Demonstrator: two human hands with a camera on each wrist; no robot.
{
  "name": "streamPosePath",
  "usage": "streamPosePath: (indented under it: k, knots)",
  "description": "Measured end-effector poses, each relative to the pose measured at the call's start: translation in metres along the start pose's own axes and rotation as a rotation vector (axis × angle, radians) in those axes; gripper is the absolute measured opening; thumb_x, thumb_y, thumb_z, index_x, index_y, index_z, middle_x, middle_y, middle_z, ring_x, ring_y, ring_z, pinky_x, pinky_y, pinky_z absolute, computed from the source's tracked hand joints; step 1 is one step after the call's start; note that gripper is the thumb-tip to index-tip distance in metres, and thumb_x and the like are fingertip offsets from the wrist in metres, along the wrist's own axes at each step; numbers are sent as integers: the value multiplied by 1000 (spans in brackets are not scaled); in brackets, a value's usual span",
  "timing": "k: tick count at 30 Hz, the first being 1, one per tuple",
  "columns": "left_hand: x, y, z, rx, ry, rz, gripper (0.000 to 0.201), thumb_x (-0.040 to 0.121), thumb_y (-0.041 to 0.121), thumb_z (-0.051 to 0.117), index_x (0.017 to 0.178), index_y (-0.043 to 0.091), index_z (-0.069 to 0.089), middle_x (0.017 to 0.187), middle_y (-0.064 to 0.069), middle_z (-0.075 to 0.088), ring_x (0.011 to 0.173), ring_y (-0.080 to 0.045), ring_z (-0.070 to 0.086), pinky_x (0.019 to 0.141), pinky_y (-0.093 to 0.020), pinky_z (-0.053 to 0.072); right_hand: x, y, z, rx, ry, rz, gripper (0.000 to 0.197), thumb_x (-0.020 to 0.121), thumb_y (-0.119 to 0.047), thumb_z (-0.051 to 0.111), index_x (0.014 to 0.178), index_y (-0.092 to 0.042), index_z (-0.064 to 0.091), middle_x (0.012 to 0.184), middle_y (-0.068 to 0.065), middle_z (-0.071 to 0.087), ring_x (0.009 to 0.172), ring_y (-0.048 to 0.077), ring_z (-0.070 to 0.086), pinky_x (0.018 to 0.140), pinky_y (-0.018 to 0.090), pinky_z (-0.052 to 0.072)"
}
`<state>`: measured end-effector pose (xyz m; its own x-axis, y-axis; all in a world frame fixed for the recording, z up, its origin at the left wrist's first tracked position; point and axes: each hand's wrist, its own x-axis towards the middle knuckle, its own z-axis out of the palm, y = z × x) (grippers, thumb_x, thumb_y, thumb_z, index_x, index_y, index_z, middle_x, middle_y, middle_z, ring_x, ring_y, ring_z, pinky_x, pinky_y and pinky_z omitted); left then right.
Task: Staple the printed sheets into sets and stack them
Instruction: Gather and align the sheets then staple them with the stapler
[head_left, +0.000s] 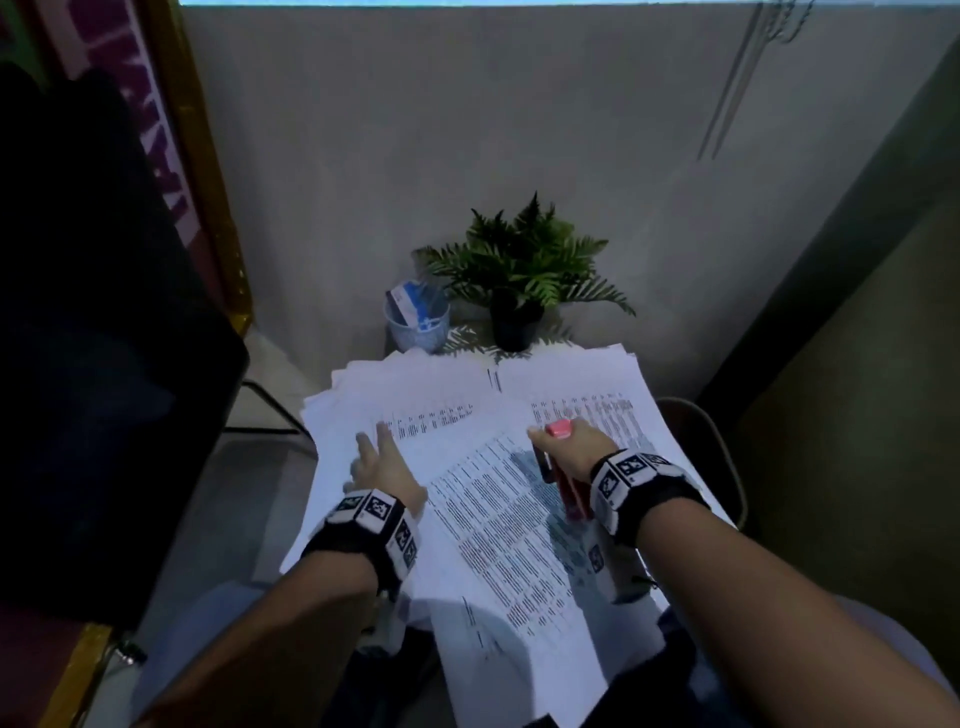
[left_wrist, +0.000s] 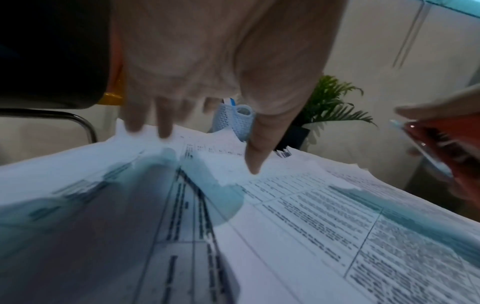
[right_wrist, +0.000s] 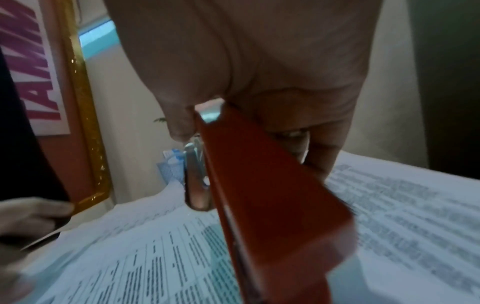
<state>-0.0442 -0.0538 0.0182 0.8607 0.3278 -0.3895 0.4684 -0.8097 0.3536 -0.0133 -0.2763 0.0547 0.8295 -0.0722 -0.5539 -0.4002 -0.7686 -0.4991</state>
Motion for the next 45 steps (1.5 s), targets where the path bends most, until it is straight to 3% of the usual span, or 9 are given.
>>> streamPosePath:
  k: [2,7,9,12,18,25,30,37,45]
  knots:
    - [5,4,6,166,26,90,90,89,26,60,150,21,-6,157,-7,-18,146,-29,-2,113,-48,18,9,-3,12,-29,-40,30,71,88,-53,54,137,-7,31,128,15,54,112,33,56,88,35,44]
    - [17,16,29,458,-281,528,60,101,32,32,151,23,-1,158,1,-14,146,-23,-10,117,-47,10,25,-11,27,-97,-18,-32,51,88,-29,61,126,-8,34,113,15,60,89,27,56,74,31,42]
    - [21,18,36,478,-355,527,58,102,31,26,151,23,-4,158,5,-16,146,-21,-12,117,-48,6,31,-14,30,-138,-4,-78,50,88,-28,61,127,-8,38,118,15,56,95,28,58,74,29,43]
    - [17,17,49,467,-361,476,60,102,33,24,150,23,-11,156,6,-23,144,-20,-18,116,-48,-3,38,-13,40,-306,75,-149,43,91,-29,52,128,-8,44,125,15,44,108,30,53,87,35,46]
    - [9,16,58,403,-302,450,63,100,35,23,149,23,-15,155,4,-24,144,-19,-20,115,-49,-10,49,-10,57,-499,62,-187,39,96,-32,43,130,-14,32,125,13,43,112,31,47,84,40,45]
    - [16,28,47,434,-265,427,78,90,44,36,150,21,-8,159,5,-11,145,-22,-1,116,-51,4,65,-26,66,-490,84,-152,39,98,-27,39,132,-12,30,127,16,42,113,34,47,82,40,44]
    - [22,31,42,466,-293,450,83,87,52,38,150,25,-9,157,12,-18,142,-25,5,113,-52,14,72,-31,71,-519,124,-174,39,99,-26,38,133,-10,29,126,15,45,111,35,51,78,38,44]
    - [26,32,41,482,-283,462,86,84,55,41,150,27,-6,157,14,-13,139,-24,11,109,-52,21,80,-27,70,-506,78,-249,60,100,-39,30,150,-29,-1,119,18,53,102,35,57,74,37,43]
    - [29,34,40,480,-269,467,87,83,55,43,150,30,-6,158,14,-8,137,-23,16,105,-49,30,80,-30,55,-464,9,-306,55,99,-35,34,148,-27,11,109,16,63,95,31,62,66,31,39]
